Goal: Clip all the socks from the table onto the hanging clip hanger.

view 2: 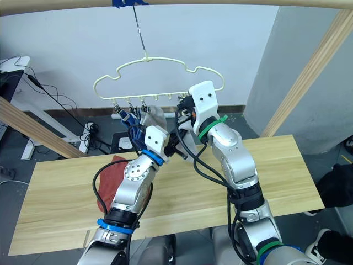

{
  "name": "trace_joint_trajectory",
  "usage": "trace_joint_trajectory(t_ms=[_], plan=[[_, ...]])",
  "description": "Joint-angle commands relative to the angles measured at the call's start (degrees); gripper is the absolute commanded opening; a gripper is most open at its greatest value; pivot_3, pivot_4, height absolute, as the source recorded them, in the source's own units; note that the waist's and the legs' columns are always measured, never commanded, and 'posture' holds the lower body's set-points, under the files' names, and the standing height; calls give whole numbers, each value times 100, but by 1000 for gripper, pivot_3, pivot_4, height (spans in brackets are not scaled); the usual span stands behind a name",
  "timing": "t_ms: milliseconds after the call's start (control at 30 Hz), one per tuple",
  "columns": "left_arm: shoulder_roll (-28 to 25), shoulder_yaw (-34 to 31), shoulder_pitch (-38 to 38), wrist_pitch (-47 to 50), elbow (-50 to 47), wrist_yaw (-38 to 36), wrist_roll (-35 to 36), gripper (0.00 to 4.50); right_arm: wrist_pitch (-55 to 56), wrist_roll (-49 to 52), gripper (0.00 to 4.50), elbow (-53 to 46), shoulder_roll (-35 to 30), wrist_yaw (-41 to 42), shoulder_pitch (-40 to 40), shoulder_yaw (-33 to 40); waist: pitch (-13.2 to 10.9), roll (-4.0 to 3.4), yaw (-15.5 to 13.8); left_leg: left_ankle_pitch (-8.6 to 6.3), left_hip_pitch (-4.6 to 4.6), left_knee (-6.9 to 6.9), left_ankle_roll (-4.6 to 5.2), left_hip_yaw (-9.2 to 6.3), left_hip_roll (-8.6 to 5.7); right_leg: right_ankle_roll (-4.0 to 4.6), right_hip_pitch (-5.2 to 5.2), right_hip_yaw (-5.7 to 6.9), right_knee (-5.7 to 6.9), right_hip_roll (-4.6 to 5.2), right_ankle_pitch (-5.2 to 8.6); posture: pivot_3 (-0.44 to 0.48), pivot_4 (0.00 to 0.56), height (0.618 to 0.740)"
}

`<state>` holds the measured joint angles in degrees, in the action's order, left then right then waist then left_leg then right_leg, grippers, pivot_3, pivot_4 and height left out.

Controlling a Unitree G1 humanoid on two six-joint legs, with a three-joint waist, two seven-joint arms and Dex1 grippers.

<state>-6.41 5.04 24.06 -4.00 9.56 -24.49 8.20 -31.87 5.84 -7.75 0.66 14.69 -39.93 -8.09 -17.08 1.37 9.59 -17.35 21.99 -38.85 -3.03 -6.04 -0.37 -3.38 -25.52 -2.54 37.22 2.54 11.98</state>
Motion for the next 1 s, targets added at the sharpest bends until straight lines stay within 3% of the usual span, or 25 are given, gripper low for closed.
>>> trace_joint_trajectory(t_ms=[33, 667, 800, 900, 1000], plan=[[74, -99, 44, 15, -268, 1, 171, 24, 50, 58, 0, -293, 32, 1, -8, -44, 0, 0, -1, 0, 0, 0, 0, 0, 0, 0, 0, 0, 0, 0, 0, -238, 291, 740], [146, -149, 134, 218, -524, 27, 306, 24, 166, -21, 0, -232, -34, -32, 29, -156, 0, 0, -4, 0, 0, 0, 0, 0, 0, 0, 1, 0, -1, -1, 0, -230, 285, 740], [151, -153, 172, 216, -514, 32, 304, 0, 146, 0, 1153, -276, -35, -53, 21, -115, 0, 0, -5, 0, 0, 0, 0, -1, 0, 0, 1, 0, -1, -1, 0, -231, 283, 740], [156, -150, 191, 225, -503, 35, 302, 0, 18, 92, 2305, -451, -69, 9, 71, -95, 0, 0, -7, 0, 0, 0, 0, -1, 0, 0, 1, 0, -1, -1, 0, -230, 282, 740], [158, -155, 208, 260, -492, 49, 302, 0, -167, 205, 2305, -742, -161, 150, 184, -99, 0, 0, -12, 0, 1, 0, 0, -1, 0, 0, 1, 0, -2, -1, 0, -230, 282, 740]])
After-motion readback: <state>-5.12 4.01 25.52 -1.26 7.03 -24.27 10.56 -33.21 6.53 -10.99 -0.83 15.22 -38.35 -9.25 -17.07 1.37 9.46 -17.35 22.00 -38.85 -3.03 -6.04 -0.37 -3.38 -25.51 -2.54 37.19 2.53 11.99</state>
